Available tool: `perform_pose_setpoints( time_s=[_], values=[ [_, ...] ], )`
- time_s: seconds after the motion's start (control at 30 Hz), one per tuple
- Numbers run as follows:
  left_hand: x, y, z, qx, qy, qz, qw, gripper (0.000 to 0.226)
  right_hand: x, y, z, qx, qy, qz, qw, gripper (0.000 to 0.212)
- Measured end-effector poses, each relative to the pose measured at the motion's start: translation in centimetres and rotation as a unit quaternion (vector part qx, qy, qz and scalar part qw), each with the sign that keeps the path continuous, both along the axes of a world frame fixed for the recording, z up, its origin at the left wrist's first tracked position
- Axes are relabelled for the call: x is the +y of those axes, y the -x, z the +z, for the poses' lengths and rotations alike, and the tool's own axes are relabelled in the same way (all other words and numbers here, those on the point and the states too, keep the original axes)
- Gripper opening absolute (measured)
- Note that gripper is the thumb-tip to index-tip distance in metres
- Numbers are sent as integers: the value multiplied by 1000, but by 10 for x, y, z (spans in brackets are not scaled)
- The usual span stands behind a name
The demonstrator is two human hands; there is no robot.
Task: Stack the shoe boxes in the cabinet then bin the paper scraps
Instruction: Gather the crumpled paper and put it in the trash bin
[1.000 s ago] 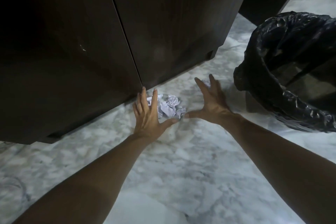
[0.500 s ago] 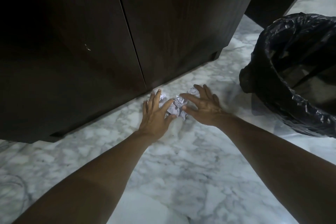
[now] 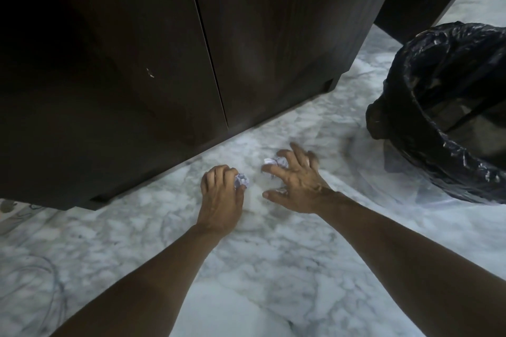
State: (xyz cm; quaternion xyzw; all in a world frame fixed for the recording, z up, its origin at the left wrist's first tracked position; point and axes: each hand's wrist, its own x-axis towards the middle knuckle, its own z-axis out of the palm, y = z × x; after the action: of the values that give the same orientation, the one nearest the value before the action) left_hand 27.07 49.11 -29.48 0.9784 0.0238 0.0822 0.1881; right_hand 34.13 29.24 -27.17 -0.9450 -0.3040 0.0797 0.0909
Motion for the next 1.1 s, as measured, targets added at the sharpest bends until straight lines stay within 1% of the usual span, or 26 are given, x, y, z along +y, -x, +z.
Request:
perform_pose_setpoints(
  time_s=[0.13, 0.2, 0.3, 0.37, 0.43, 0.5, 0.57, 0.67, 0.73, 0.8, 0.9, 0.93, 1.0, 1.1],
  values=[
    [-1, 14, -3, -4, -50, 6, 999, 29, -7, 20, -19, -93, -56, 9, 994, 36],
    [-2, 21, -5, -12, -83, 5, 996, 28, -12, 29, -25, -114, -56, 7, 992, 34],
    [-3, 31, -5, -17, -121, -3, 992, 30, -17, 41, -25, -119, -41, 7, 992, 38],
    [-4, 42, -4, -14, -119, 0, 993, 29, -19, 51, -23, -119, -49, 4, 992, 35],
    [-5, 55, -5, -17, -129, -1, 991, 23, -24, 62, -20, -116, -61, 1, 991, 30],
    [-7, 66, -3, -13, -156, -26, 987, 22, -29, 75, -19, -111, -65, 1, 992, 26],
    [-9, 72, 0, -5, -160, -54, 986, 26, -34, 87, -16, -97, -72, -13, 993, 23],
    [-8, 77, 5, -4, -123, -75, 990, 30, -40, 94, -4, -89, -77, -50, 992, 29],
    [-9, 78, 12, -15, -88, -73, 993, 31, -42, 93, 11, -96, -105, -68, 988, 32],
    [-12, 76, 22, -38, -57, -65, 996, 28, -44, 90, 28, -109, -138, -79, 981, 38],
    [-23, 61, 52, -76, -10, -56, 995, 19, -46, 87, 62, -137, -179, -95, 970, 39],
    [-29, 53, 65, -93, 5, -55, 994, 16, -47, 86, 75, -149, -194, -101, 964, 39],
    [-46, 34, 98, -121, 53, -51, 990, 18, -48, 83, 107, -186, -229, -116, 948, 39],
    [-80, 8, 152, -181, 117, -43, 976, 23, -57, 77, 159, -264, -297, -141, 907, 37]
  ],
)
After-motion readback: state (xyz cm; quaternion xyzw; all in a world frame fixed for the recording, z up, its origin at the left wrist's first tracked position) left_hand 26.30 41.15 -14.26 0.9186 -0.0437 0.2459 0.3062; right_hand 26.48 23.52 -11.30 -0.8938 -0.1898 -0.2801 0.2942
